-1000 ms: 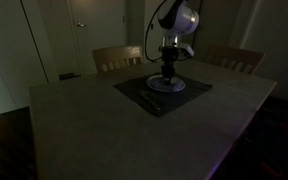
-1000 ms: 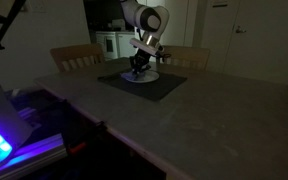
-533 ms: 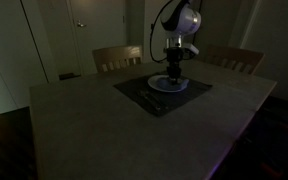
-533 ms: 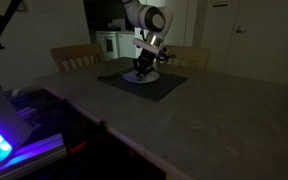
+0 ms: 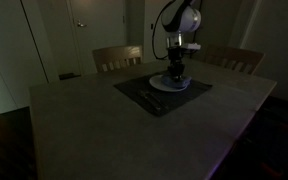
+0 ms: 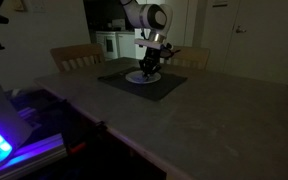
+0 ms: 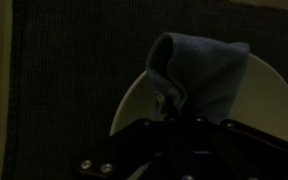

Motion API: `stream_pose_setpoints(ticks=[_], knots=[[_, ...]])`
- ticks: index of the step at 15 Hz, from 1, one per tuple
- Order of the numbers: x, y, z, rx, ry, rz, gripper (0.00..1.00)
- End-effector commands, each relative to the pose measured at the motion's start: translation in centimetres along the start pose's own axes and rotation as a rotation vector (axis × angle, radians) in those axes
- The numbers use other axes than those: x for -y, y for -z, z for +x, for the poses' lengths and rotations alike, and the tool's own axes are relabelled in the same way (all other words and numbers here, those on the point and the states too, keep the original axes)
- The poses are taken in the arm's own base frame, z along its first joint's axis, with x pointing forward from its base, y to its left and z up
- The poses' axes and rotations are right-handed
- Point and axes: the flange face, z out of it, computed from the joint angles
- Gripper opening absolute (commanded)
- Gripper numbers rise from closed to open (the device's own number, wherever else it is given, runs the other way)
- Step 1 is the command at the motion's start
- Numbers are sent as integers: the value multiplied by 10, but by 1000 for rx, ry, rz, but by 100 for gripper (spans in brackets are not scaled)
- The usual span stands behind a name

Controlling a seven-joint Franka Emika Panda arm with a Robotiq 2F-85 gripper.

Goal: Use the blue cloth to wipe the plate

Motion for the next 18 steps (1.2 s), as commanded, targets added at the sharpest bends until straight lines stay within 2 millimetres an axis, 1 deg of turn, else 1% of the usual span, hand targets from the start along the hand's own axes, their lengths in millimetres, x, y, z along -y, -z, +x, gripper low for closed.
stream_pose_setpoints(ticks=[1,4,8,13,18], knots=[[-5,-10,12,-39,-58,-63,2],[-1,-8,17,-81,-101,-66,2],[3,-7,23,-116,-115,-15,2],[11,-8,24,-129,-78,87,2],[26,-14,26,-117,16,166,2]])
